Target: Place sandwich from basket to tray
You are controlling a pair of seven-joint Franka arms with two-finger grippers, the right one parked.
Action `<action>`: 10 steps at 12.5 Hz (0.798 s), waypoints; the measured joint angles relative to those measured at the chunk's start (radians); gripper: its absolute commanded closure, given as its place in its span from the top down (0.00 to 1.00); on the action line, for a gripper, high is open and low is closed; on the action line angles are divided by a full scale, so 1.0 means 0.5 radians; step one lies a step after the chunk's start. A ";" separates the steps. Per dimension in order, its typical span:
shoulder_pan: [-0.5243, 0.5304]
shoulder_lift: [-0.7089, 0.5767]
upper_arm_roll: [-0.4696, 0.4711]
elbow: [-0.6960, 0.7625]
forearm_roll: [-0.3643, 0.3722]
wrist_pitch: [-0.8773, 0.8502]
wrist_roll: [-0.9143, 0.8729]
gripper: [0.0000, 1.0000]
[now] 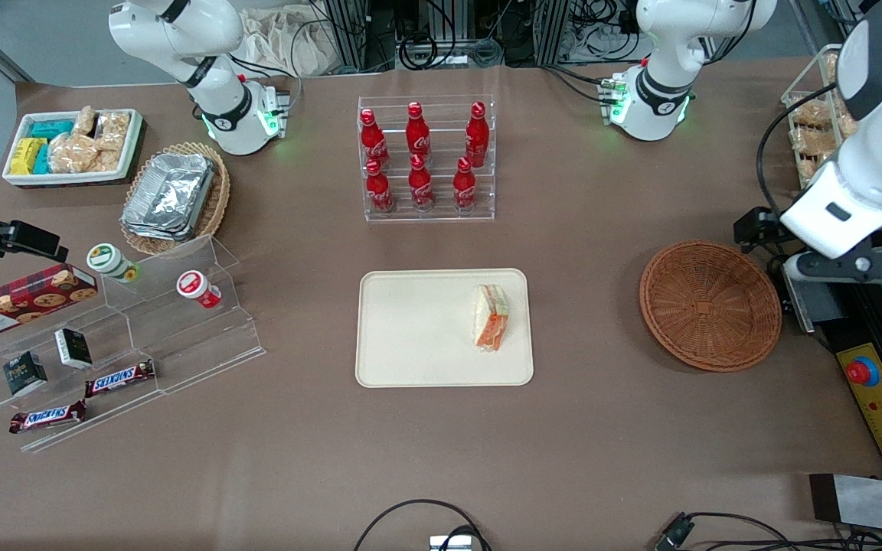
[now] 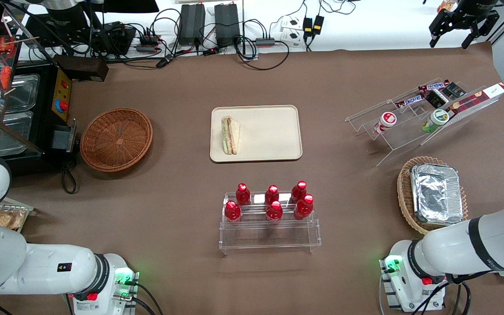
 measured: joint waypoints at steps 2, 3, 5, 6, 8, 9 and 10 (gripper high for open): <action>0.000 -0.085 0.020 -0.037 0.000 -0.022 0.036 1.00; 0.000 -0.129 0.025 -0.060 0.000 -0.023 0.042 1.00; 0.005 -0.209 0.035 -0.101 0.000 -0.026 0.065 1.00; 0.014 -0.243 0.039 -0.114 0.000 -0.043 0.069 1.00; 0.040 -0.297 0.041 -0.124 -0.002 -0.100 0.076 1.00; 0.048 -0.317 0.042 -0.126 -0.004 -0.105 0.080 1.00; 0.050 -0.332 0.043 -0.128 -0.020 -0.106 0.081 1.00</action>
